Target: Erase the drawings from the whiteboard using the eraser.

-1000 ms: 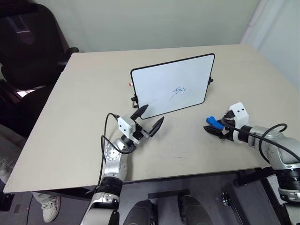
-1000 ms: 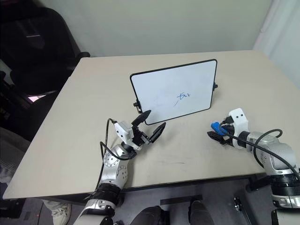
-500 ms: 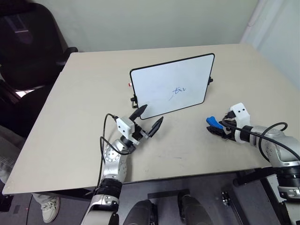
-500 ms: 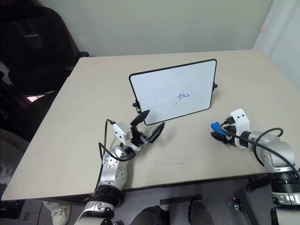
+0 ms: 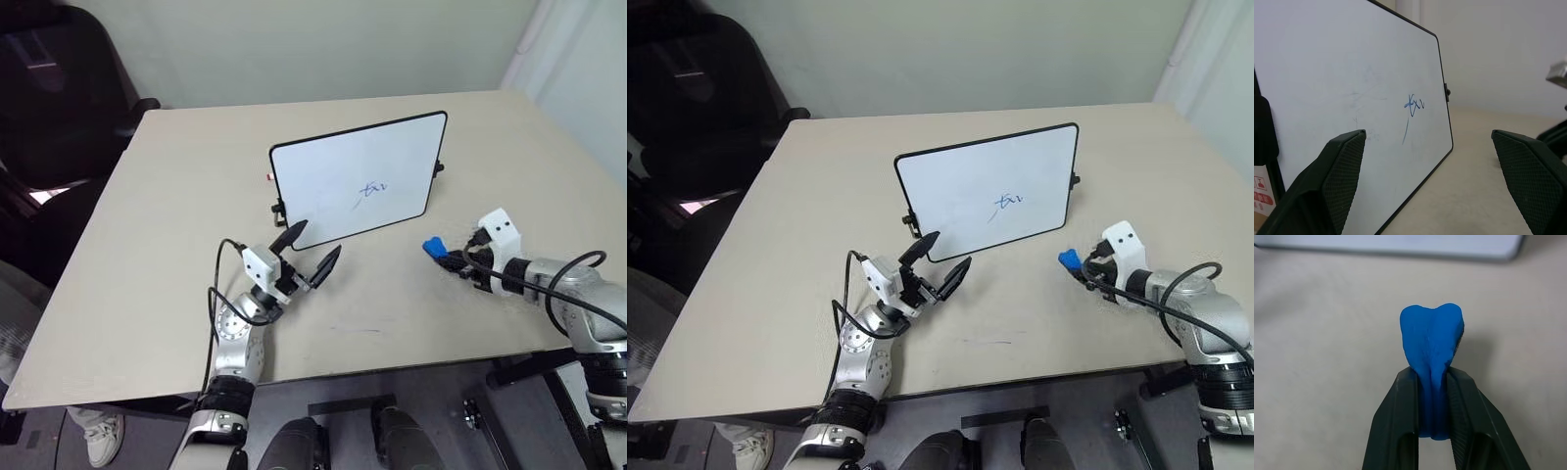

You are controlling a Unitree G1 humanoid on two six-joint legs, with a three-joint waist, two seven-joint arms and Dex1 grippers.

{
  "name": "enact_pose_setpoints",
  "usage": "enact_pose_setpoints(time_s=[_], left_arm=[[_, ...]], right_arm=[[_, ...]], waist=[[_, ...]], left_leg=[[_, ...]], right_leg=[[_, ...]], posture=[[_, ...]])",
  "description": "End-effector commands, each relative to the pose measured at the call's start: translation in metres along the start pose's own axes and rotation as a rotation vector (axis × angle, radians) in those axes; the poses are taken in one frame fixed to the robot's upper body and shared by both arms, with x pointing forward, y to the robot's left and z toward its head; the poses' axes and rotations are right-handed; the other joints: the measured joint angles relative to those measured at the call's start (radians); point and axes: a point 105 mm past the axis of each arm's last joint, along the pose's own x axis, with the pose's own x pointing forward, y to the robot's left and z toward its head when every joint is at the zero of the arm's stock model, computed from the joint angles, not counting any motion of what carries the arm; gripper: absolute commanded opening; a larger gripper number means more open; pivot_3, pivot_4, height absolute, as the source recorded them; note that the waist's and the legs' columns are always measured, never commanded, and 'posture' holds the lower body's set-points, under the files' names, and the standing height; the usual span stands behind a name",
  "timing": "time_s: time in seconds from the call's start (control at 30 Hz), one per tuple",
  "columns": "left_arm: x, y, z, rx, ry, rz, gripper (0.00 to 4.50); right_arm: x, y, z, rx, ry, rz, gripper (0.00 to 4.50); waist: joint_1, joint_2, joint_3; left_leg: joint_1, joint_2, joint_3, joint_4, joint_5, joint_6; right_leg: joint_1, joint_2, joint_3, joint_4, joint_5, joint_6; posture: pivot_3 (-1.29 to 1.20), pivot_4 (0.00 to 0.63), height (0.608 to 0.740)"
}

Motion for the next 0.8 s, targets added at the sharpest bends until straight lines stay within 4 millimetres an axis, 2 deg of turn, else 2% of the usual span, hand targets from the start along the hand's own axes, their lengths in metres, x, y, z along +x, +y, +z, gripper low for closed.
enact_pose_setpoints(time_s=[0.03,0.17,0.3,0.5,0.6,0.67,0.8], left_arm=[[-0.004,-0.003,-0.003,-0.018,0.001,0.011,4.5],[-0.004,-0.001,-0.003,-0.017,0.002,0.012,4.5],[-0.004,0.002,-0.003,-0.018,0.006,0.015,4.5],[-0.003,0.005,-0.003,-0.009,0.006,0.02,4.5],[-0.004,0.007,-0.002,-0.002,0.005,0.027,4.5],[-0.004,0.008,-0.001,0.003,0.003,0.03,4.5],[-0.005,0.008,0.0,0.006,0.002,0.032,4.5]], right_arm=[[-0.002,0.017,0.036,-0.067,-0.111,0.04,0.44],[0.012,0.046,0.061,-0.099,-0.194,0.127,0.44],[0.03,0.064,0.084,-0.127,-0.251,0.164,0.44],[0.057,0.059,0.113,-0.136,-0.311,0.083,0.44],[0.066,0.047,0.125,-0.121,-0.335,-0.003,0.44],[0.07,0.041,0.126,-0.126,-0.331,-0.039,0.44],[0.077,0.046,0.117,-0.138,-0.302,-0.02,0.44]], waist=[[-0.001,0.0,0.0],[-0.002,0.0,0.0],[-0.003,0.0,0.0],[0.0,0.0,0.0],[0.0,0.0,0.0],[0.0,0.0,0.0],[-0.004,0.0,0.0]], left_leg=[[0.0,0.0,0.0,0.0,0.0,0.0],[0.0,0.0,0.0,0.0,0.0,0.0],[0.0,0.0,0.0,0.0,0.0,0.0],[0.0,0.0,0.0,0.0,0.001,0.0],[0.0,0.0,0.0,0.0,0.001,0.0],[-0.001,0.001,0.0,0.0,0.002,-0.001],[-0.001,0.0,0.0,0.0,0.002,-0.001]], right_leg=[[0.0,0.0,0.0,0.0,0.0,0.0],[-0.001,0.0,0.0,0.0,0.0,0.0],[-0.001,0.0,0.0,0.001,0.0,0.0],[-0.006,0.0,0.0,0.001,0.001,-0.001],[-0.006,0.0,0.0,0.001,0.001,-0.001],[-0.007,0.0,-0.001,0.002,0.001,-0.002],[-0.007,0.0,0.0,0.002,0.003,-0.004]], posture=[[0.0,0.15,0.726],[0.0,0.15,0.726],[0.0,0.15,0.726],[0.0,0.15,0.726],[0.0,0.15,0.726],[0.0,0.15,0.726],[0.0,0.15,0.726]])
